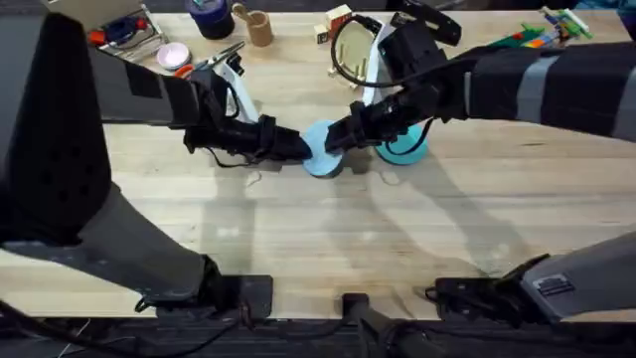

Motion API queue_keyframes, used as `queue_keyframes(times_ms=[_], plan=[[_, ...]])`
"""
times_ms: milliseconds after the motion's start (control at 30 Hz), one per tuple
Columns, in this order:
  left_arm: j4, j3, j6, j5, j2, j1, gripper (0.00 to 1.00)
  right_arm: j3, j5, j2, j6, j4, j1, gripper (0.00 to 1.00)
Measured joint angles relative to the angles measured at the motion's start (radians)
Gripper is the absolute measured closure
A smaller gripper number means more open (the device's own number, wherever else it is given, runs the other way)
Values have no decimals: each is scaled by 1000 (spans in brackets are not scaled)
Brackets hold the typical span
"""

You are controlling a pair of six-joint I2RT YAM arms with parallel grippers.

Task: Pick up the plates from the table one by one and place each into a slot on the dish rack.

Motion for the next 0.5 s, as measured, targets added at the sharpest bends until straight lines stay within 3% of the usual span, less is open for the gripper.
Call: queue_keyframes(times_ms=[100,133,267,500], plan=[[-15,-1,0,-49,-45,-7,959,0,1,-9,-9,-11,-8,972],[-66,-1,-3,-113,-148,-9,959,2,33,-44,-33,-68,-25,971],[-142,3,-4,-189,-314,-9,960,38,102,-111,-95,-181,-44,972],[-257,38,-3,-296,-582,-9,959,237,222,-177,-303,-433,-45,971]])
